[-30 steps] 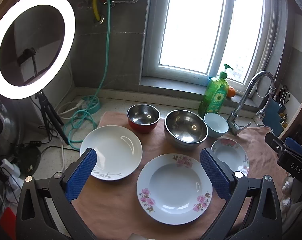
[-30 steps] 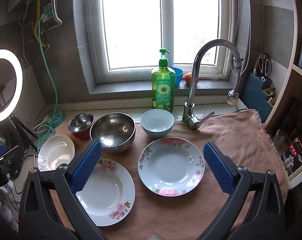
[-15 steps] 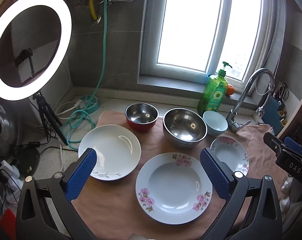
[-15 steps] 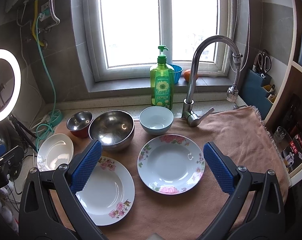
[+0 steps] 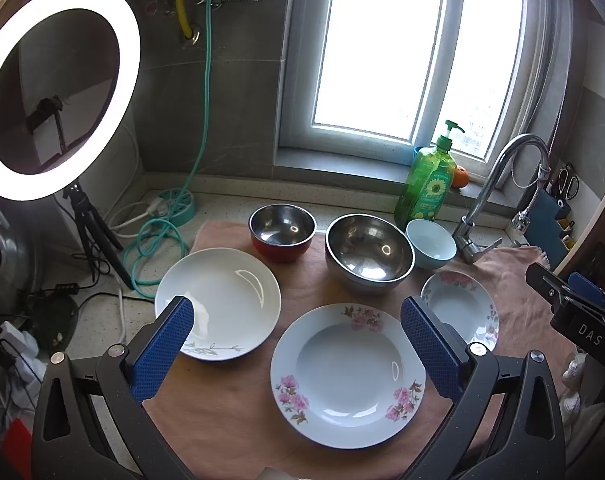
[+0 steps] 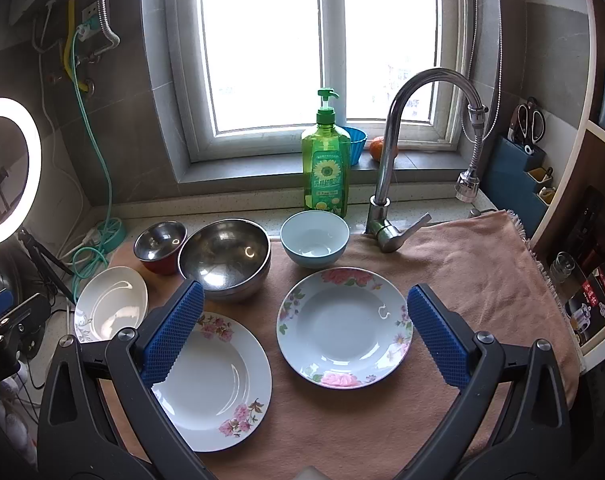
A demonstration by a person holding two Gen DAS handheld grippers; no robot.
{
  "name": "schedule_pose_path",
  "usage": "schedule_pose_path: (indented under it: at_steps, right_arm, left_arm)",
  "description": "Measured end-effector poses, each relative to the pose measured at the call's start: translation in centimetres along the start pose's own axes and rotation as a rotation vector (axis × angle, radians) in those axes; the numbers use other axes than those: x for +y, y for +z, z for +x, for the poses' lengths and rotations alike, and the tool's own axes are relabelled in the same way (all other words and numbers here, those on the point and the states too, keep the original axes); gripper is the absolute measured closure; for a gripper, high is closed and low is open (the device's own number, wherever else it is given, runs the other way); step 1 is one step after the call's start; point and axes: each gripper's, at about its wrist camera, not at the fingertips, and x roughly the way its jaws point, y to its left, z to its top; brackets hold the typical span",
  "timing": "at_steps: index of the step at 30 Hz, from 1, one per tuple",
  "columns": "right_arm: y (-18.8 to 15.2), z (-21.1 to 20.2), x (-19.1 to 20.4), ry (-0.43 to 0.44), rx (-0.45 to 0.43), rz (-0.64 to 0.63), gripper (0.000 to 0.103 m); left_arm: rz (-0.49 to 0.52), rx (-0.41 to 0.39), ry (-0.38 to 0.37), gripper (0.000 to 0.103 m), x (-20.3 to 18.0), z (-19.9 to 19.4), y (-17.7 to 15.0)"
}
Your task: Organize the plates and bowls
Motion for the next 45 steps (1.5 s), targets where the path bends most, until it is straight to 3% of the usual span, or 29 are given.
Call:
schedule_pose_path:
  at_steps: [45]
  right_arm:
    - [-0.37,1.01,0.22,0.002,0.032,-0.002,0.0]
  left_arm:
    - [-0.021,0.021,-0.013,0.0,0.54,0.96,-0.49]
